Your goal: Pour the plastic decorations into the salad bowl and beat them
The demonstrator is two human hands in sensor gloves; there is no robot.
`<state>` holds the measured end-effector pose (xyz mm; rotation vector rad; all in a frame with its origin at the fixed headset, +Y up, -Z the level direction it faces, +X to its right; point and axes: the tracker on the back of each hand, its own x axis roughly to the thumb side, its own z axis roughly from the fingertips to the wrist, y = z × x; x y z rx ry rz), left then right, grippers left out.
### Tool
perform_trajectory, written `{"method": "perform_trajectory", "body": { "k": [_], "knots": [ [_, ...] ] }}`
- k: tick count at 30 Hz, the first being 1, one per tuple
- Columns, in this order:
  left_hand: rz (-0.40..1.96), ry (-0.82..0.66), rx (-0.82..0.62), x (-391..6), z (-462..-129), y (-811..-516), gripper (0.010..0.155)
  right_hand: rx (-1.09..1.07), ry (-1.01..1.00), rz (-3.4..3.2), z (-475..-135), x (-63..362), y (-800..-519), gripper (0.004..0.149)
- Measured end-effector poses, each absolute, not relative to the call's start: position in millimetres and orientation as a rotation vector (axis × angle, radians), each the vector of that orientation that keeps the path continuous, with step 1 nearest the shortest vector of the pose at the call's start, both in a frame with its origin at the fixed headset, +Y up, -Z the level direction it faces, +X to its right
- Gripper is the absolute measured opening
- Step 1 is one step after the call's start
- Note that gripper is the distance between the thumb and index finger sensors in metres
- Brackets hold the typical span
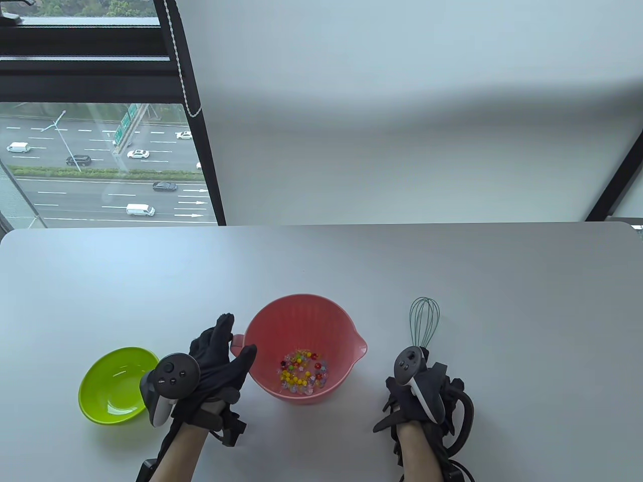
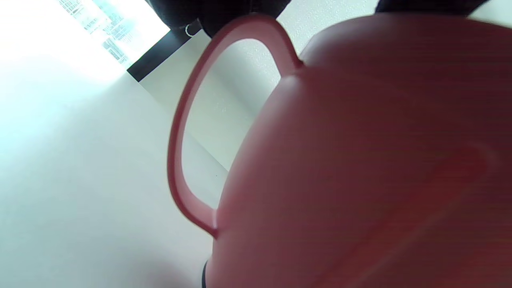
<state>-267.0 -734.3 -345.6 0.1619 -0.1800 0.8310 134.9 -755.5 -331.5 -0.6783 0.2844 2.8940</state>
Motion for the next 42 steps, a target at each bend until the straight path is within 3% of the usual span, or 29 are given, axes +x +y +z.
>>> {"method": "perform_trajectory", "body": {
  "k": [5,13,16,21,32,36,42],
  "knots": [
    [0.869,-0.154,0.113,-267,-346,-740,0.082,-0.664,0.330,2.916,-333,133,-755,0.091],
    [1.004,-0.178,0.093,-265,-350,-745,0.085,-0.659,0.281,2.863,-333,136,-756,0.086],
    [1.085,-0.157,0.159,-263,-348,-740,0.070,-0.647,0.153,2.803,-332,138,-753,0.084],
    [1.057,-0.130,0.231,-267,-346,-738,0.058,-0.568,-0.066,2.720,-327,137,-745,0.074],
    [1.157,-0.208,0.162,-277,-347,-752,0.058,-0.133,-0.687,2.381,-302,126,-715,0.054],
    [1.100,-0.207,0.190,-277,-346,-752,0.060,-0.004,-0.839,2.264,-289,117,-704,0.050],
    [1.098,-0.211,0.187,-276,-344,-751,0.060,0.155,-0.878,2.244,-284,97,-701,0.046]
  ]
}}
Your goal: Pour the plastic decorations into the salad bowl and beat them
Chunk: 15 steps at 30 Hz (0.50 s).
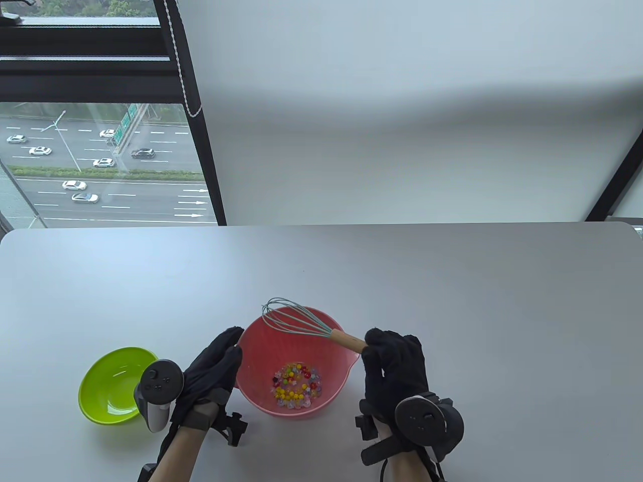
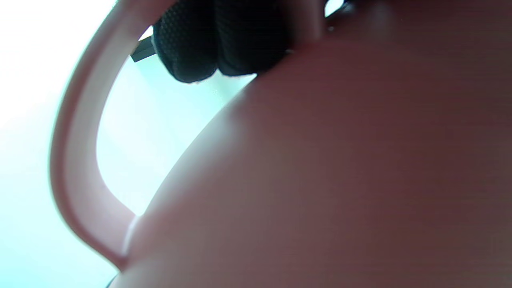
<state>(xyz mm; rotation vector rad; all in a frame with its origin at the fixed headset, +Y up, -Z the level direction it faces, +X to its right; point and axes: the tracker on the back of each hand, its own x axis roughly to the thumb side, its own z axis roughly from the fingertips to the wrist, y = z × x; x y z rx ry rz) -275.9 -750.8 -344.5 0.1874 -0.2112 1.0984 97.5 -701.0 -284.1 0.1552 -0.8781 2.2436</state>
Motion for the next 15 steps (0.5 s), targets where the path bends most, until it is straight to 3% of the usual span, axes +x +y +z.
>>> {"method": "perform_trajectory", "body": {
  "k": [15],
  "knots": [
    [1.090,-0.211,0.193,-275,-344,-751,0.060,0.273,-1.029,2.410,-275,74,-700,0.052]
  ]
}}
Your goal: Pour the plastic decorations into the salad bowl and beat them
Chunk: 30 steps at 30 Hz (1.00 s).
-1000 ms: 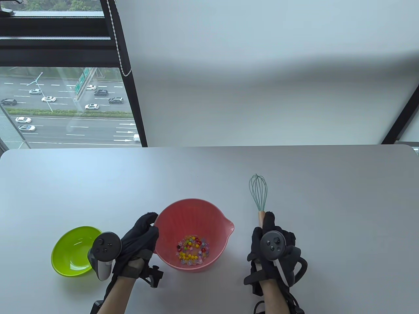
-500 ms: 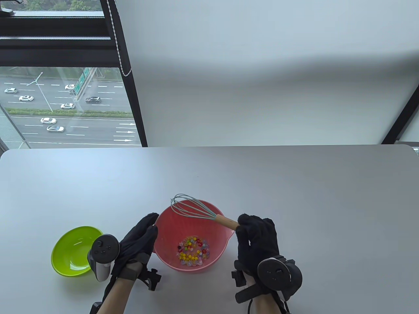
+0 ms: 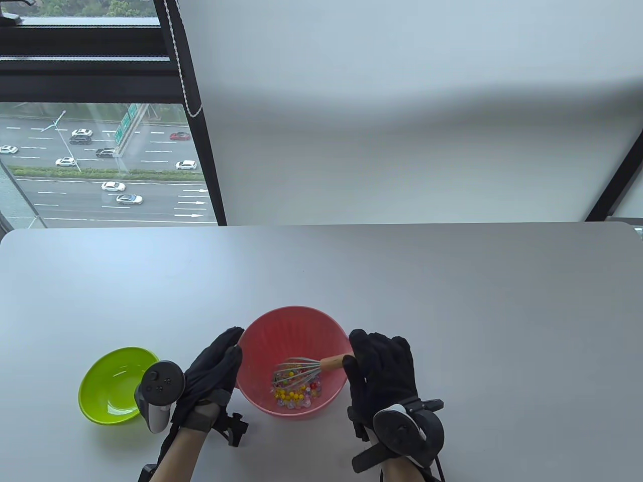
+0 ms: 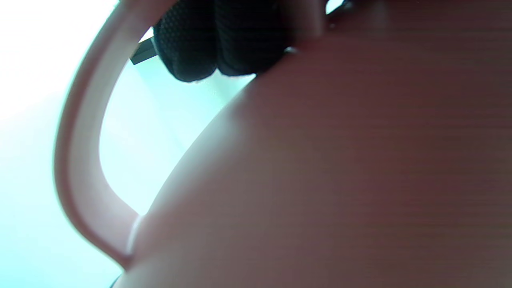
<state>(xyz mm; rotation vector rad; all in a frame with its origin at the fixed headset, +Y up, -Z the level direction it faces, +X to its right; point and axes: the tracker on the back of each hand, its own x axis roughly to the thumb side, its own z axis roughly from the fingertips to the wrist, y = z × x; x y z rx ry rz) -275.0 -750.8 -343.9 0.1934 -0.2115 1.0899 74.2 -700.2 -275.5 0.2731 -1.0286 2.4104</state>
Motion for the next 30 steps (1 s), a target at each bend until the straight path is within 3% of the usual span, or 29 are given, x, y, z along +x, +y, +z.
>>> {"method": "perform_trajectory", "body": {
  "k": [3,8,30],
  "knots": [
    [1.091,-0.214,0.191,-275,-344,-751,0.060,0.327,-1.026,2.420,-275,63,-704,0.053],
    [1.098,-0.216,0.189,-275,-343,-751,0.061,0.370,-0.961,2.458,-274,51,-704,0.070],
    [1.107,-0.221,0.195,-274,-342,-752,0.062,0.320,-1.047,2.403,-270,62,-696,0.063]
  ]
}}
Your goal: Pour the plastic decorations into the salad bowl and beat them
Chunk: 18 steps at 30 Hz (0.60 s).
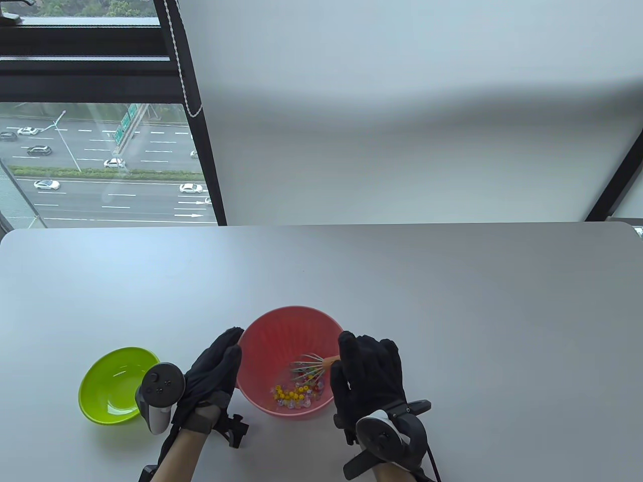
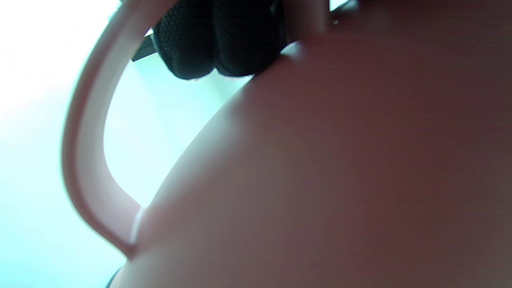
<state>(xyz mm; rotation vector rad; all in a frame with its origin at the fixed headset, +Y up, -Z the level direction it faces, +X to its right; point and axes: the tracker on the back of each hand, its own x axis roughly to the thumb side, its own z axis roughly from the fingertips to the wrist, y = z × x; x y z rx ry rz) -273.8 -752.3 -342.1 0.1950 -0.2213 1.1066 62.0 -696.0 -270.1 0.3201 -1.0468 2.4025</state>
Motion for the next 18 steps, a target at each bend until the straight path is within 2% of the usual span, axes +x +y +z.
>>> {"method": "perform_trajectory", "body": {
  "k": [15,18],
  "knots": [
    [1.124,-0.217,0.187,-273,-342,-754,0.063,0.389,-0.951,2.419,-270,48,-699,0.063],
    [1.127,-0.217,0.186,-273,-342,-754,0.063,0.402,-0.977,2.419,-267,44,-698,0.069]
  ]
}}
